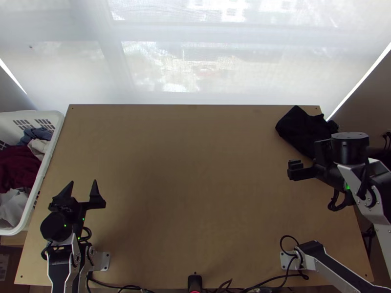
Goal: Fold the t-shirt
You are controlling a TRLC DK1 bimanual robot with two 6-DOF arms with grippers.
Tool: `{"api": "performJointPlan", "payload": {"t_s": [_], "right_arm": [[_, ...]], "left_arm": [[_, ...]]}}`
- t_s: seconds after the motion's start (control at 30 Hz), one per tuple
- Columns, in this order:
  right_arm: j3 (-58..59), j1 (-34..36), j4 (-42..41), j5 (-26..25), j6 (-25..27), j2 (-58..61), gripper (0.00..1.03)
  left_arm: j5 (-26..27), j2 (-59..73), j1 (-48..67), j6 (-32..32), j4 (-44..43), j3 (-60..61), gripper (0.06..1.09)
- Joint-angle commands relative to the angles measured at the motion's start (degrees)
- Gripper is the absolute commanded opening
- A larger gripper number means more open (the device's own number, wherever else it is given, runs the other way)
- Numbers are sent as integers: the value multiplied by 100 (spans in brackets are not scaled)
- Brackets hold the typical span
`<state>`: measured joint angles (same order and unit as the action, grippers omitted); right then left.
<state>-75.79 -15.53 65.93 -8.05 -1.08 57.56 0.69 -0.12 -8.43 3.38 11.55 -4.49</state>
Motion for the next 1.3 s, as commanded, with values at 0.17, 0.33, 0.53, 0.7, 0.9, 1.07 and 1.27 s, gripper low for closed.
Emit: {"api": "performJointPlan", "payload": {"t_s": [0.17,0.33,0.53,0.7,0.9,1.07,1.27], "right_arm": [[-525,692,218,111,38,396,98],[-402,656,227,137,64,247,98],[-340,639,236,296,55,124,98],[-191,604,262,322,64,-105,98],[-6,551,324,322,73,-307,98],[-41,551,350,322,82,-316,98],[-32,586,500,322,143,-324,98]], "left_arm": [[-464,821,69,488,67,-1089,104],[-605,3282,-696,-179,928,-3383,104],[-605,4574,-1522,-496,1165,-4675,104],[-614,5611,-2524,-171,1007,-5106,104],[-614,6305,-3227,612,532,-5527,104],[-614,6947,-3429,409,163,-5730,104],[-596,8845,-3798,295,717,-6512,104]]}}
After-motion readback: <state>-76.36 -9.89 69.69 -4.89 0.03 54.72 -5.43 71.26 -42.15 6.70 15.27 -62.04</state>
